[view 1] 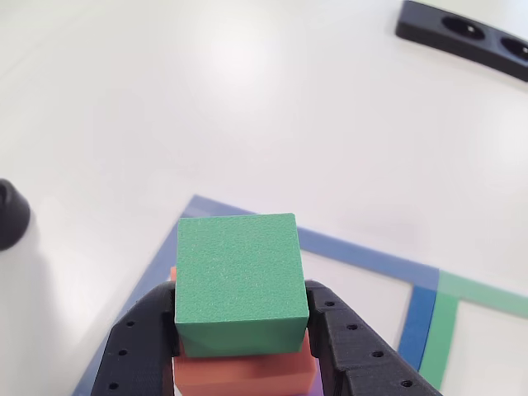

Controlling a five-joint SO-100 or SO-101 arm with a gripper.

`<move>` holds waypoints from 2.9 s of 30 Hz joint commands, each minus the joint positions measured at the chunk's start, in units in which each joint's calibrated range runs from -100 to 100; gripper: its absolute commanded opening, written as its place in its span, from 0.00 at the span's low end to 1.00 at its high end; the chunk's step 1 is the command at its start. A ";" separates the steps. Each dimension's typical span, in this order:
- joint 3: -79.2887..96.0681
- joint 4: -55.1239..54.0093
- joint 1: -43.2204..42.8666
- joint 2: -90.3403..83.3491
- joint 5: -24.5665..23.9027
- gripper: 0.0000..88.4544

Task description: Tower of hanoi

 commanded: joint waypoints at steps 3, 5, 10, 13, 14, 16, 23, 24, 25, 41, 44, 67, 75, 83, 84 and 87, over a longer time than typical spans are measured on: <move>-1.95 -2.00 -0.52 -0.16 1.18 0.17; -1.95 -2.16 -0.52 -0.16 1.18 0.18; -1.77 -2.33 -0.37 -0.32 1.18 0.20; -1.77 -2.49 -0.29 -0.72 1.18 0.22; -1.77 -2.57 -0.22 -0.88 1.18 0.23; -1.77 -2.57 -0.06 -1.68 1.18 0.24; -3.22 -1.84 0.16 -5.60 1.18 0.28; -3.77 -0.95 0.16 -6.49 1.18 0.28; -4.58 0.91 0.24 -7.85 1.18 0.28; -19.49 63.96 5.81 -40.54 1.18 0.00; -27.57 77.88 8.55 -42.22 1.18 0.00; -67.92 127.74 27.61 -39.58 -16.83 0.02; -44.38 113.17 32.72 -50.32 -5.07 0.10; -11.49 80.31 34.70 -57.53 1.18 0.22; -8.67 76.27 34.70 -56.89 1.18 0.23; -1.40 64.04 34.09 -54.56 1.18 0.25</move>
